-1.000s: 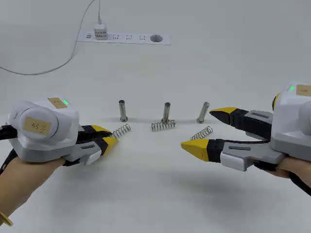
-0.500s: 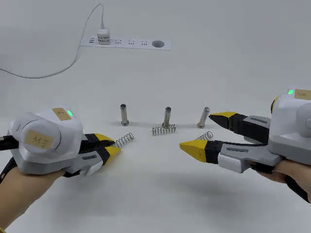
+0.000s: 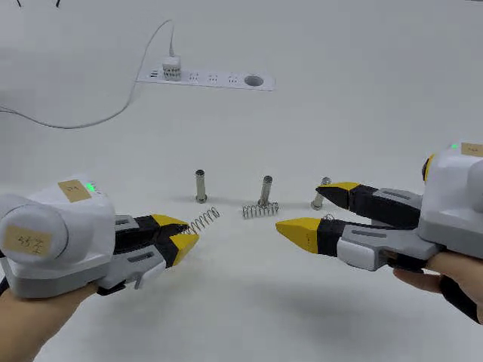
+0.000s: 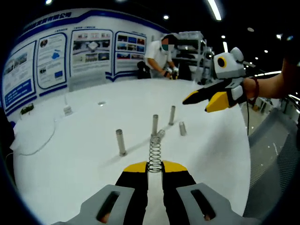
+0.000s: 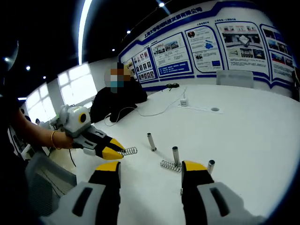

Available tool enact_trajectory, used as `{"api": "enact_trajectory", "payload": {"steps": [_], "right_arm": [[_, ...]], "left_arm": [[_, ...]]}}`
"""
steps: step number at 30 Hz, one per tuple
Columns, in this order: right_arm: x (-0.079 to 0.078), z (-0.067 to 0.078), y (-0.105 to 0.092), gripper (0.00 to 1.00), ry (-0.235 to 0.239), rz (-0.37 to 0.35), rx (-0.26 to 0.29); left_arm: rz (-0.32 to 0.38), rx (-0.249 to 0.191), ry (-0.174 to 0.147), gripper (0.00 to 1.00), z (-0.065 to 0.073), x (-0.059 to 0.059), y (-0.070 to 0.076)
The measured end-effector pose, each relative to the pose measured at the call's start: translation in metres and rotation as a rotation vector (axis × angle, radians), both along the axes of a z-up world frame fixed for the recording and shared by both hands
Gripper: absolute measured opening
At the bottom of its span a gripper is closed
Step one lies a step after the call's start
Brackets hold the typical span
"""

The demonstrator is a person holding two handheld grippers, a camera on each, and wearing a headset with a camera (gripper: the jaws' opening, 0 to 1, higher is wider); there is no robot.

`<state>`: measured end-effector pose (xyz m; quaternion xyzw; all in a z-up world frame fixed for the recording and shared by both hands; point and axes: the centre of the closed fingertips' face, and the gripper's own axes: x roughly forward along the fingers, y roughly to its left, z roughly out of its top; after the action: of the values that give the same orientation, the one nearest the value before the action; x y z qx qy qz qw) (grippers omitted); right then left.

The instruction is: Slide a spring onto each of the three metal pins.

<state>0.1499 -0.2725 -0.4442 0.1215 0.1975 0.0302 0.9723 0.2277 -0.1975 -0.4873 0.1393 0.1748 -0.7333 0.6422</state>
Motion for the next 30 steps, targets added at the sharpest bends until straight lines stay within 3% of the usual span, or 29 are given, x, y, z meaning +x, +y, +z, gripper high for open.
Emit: {"api": "enact_trajectory", "payload": {"steps": [7,12,16,19,20,25,30], "right_arm": [[0.014,0.014,0.017,0.49,-0.046,0.028,0.073],[0.026,0.024,0.032,0.44,-0.088,0.041,0.178],[0.035,0.026,0.040,0.38,-0.095,0.039,0.193],[0.043,0.028,0.044,0.33,-0.111,0.029,0.216],[0.046,0.030,0.047,0.33,-0.121,0.023,0.253],[0.056,0.030,0.053,0.29,-0.130,0.024,0.290],[0.059,0.031,0.056,0.25,-0.136,0.021,0.345]], "left_arm": [[0.006,-0.077,0.043,0.10,0.019,-0.009,0.001],[0.013,-0.133,0.072,0.10,0.033,-0.014,0.002],[0.028,-0.189,0.110,0.10,0.044,-0.016,0.002],[0.040,-0.231,0.160,0.10,0.050,-0.016,0.002],[0.047,-0.234,0.165,0.10,0.050,-0.015,0.003],[0.047,-0.264,0.188,0.10,0.055,-0.017,0.002],[0.036,-0.283,0.190,0.10,0.059,-0.021,0.002]]}}
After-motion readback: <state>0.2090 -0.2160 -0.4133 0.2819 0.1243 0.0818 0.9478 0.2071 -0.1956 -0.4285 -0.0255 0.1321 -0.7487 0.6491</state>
